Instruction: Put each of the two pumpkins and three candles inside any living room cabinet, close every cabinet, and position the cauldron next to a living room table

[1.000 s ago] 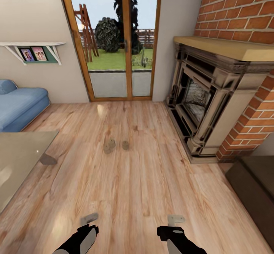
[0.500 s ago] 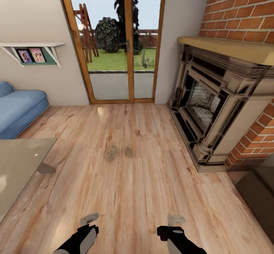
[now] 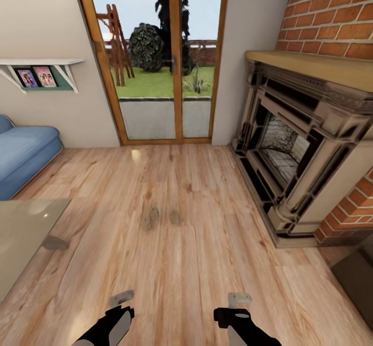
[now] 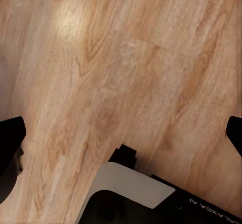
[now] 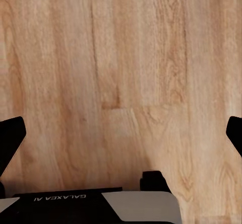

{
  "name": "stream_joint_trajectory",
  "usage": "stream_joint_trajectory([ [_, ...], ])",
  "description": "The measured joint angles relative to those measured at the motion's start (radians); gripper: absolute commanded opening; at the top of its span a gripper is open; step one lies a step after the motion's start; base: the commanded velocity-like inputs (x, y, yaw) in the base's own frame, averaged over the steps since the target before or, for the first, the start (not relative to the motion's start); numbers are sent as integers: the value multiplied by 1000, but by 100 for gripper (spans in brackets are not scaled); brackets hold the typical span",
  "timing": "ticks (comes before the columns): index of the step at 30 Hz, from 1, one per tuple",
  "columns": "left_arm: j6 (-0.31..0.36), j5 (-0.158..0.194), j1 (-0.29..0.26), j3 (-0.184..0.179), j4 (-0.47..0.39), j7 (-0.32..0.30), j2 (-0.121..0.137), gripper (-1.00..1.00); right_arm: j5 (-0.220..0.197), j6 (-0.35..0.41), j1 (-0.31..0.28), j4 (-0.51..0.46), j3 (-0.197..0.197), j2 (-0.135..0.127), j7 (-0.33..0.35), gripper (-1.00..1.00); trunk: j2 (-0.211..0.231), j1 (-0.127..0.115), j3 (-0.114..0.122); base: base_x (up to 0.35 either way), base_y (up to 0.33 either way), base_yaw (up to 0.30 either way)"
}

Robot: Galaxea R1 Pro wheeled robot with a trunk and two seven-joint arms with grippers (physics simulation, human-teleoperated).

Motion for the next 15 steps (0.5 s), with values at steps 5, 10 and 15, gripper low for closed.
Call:
stream_joint_trajectory([
  [5,-14,-1,0,0,11,0,0,100,0,0,0,0,0,0,0,100,0,0,0,330,0,0],
  [10,-16,-2,0,0,13,0,-1,100,0,0,0,0,0,0,0,100,0,0,0,330,0,0],
  [15,-17,-2,0,0,13,0,-1,100,0,0,0,0,0,0,1,100,0,0,0,330,0,0],
])
